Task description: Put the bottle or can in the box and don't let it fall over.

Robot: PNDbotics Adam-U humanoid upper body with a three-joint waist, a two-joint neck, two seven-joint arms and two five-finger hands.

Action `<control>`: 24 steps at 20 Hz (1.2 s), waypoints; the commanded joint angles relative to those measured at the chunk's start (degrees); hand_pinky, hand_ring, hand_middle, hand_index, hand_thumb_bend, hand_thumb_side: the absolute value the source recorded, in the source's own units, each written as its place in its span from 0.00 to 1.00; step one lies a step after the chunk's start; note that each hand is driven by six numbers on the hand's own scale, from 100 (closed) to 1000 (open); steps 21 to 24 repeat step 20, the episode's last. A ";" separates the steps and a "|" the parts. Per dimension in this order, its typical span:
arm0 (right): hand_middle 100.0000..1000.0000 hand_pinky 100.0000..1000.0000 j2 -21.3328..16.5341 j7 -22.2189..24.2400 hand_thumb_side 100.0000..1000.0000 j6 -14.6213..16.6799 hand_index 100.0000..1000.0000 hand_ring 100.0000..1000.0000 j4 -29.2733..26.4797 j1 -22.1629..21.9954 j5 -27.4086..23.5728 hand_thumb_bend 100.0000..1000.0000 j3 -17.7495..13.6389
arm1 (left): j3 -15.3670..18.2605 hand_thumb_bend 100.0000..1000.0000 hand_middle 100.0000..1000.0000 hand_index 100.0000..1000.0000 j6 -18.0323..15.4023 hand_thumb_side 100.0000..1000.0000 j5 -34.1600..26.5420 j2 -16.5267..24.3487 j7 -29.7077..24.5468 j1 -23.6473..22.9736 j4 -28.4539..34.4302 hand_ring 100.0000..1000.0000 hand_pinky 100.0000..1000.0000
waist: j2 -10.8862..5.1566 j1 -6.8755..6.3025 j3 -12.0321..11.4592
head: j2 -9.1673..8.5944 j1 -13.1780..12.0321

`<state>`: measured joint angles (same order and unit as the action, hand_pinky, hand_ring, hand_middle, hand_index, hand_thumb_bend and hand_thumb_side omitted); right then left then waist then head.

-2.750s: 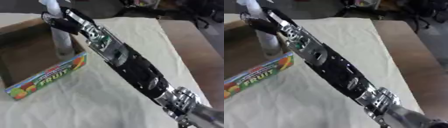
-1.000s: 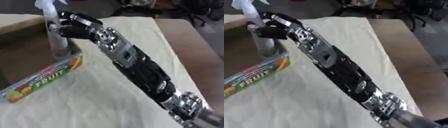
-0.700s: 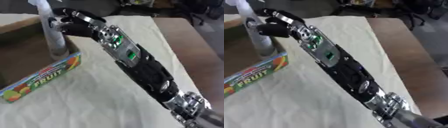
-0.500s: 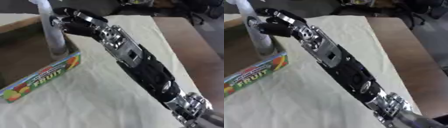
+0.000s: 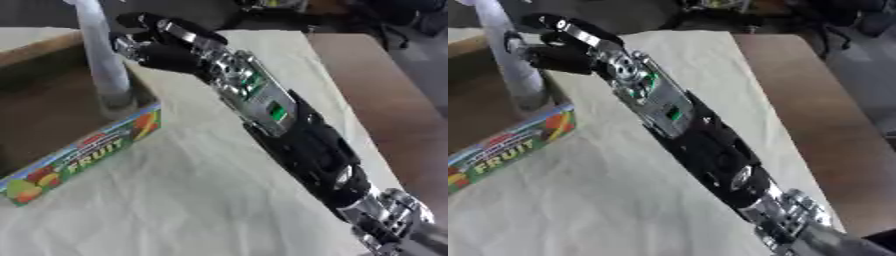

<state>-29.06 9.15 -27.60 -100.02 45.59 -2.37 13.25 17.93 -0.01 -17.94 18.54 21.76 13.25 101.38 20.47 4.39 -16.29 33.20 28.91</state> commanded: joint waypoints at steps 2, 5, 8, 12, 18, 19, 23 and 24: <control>1.00 1.00 -2.25 -0.86 0.52 -0.84 0.93 1.00 -3.95 -0.44 -0.21 0.00 -1.60 | 0.84 0.27 0.82 0.64 -0.27 0.53 0.12 1.18 0.10 -0.21 1.20 0.95 1.00 | -1.64 -0.87 0.48 | -0.54 -2.16; 1.00 1.00 -3.10 -2.07 0.43 -2.02 0.91 1.00 -6.01 -1.42 -1.03 0.00 -2.42 | 0.99 0.27 0.82 0.64 -0.33 0.52 0.18 1.29 0.24 -0.66 1.38 0.95 1.00 | -2.09 -1.31 1.43 | -0.95 -4.47; 1.00 1.00 -4.90 -5.12 0.35 -2.98 0.88 1.00 -9.97 -2.77 -3.48 0.00 -3.80 | 1.23 0.27 0.82 0.64 -0.28 0.52 0.35 1.48 0.40 -1.33 1.75 0.95 1.00 | -2.80 -1.59 2.77 | -1.33 -5.86; 1.00 1.00 -8.31 -11.48 0.41 1.95 0.83 1.00 -14.25 -5.57 -11.15 0.00 -7.20 | 1.26 0.27 0.82 0.64 -0.20 0.52 0.62 1.68 0.52 -2.21 2.65 0.95 1.00 | -4.03 -2.06 4.67 | -1.74 -7.06; 0.94 0.94 -12.13 -23.61 0.41 14.64 0.78 1.00 -14.56 -12.21 -21.37 0.00 -11.92 | 1.09 0.27 0.82 0.64 -0.20 0.51 1.07 1.75 0.69 -3.32 4.52 0.95 1.00 | -5.20 -2.99 6.75 | -2.20 -9.55; 0.92 0.93 -12.25 -25.20 0.41 16.24 0.78 1.00 -14.56 -13.44 -22.07 0.00 -12.53 | 1.01 0.27 0.82 0.64 -0.18 0.51 1.17 1.79 0.67 -3.47 4.81 0.95 1.00 | -5.29 -3.23 7.10 | -2.36 -10.80; 0.91 0.93 -12.31 -26.59 0.41 17.63 0.77 1.00 -14.57 -14.53 -22.64 0.00 -13.02 | 0.91 0.27 0.82 0.64 -0.16 0.51 1.26 1.83 0.64 -3.59 5.06 0.95 1.00 | -5.37 -3.43 7.37 | -2.45 -11.95; 0.91 0.93 -12.31 -26.59 0.41 17.63 0.77 1.00 -14.57 -14.53 -22.64 0.00 -13.02 | 0.91 0.27 0.82 0.64 -0.16 0.51 1.26 1.83 0.64 -3.59 5.06 0.95 1.00 | -5.37 -3.43 7.37 | -2.45 -11.95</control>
